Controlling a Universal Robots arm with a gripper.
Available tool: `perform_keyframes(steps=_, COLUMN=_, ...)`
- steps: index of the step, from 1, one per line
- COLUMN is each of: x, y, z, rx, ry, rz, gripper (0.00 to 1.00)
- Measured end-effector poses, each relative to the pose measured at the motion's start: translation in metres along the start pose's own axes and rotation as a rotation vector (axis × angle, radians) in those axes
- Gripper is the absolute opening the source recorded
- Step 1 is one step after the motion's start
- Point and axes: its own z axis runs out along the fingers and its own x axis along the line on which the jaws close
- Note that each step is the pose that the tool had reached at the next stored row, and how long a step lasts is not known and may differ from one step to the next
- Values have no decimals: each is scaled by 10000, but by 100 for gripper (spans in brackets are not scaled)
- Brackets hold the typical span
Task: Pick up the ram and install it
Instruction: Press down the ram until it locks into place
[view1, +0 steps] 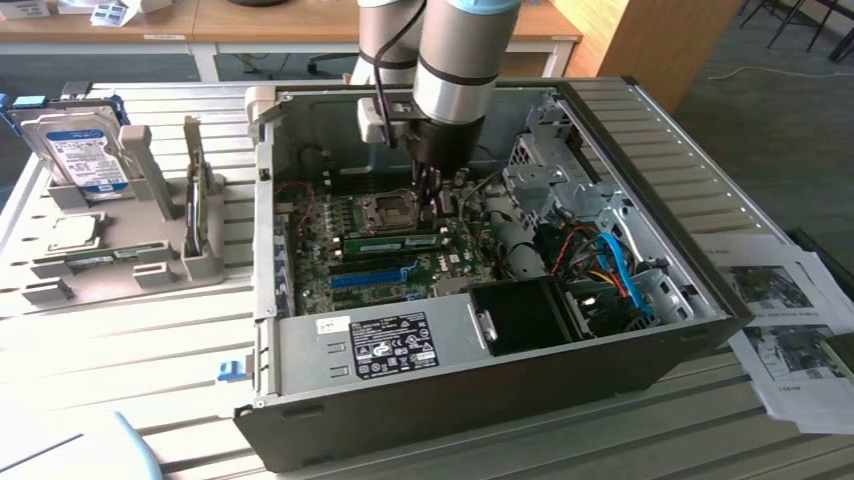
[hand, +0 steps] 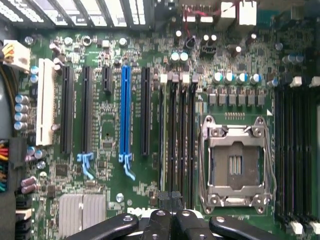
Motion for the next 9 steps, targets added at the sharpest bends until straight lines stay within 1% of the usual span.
perform_keyframes(steps=9, x=2, y=166, z=7, rx=0, ry=-1, rz=-1, gripper=9)
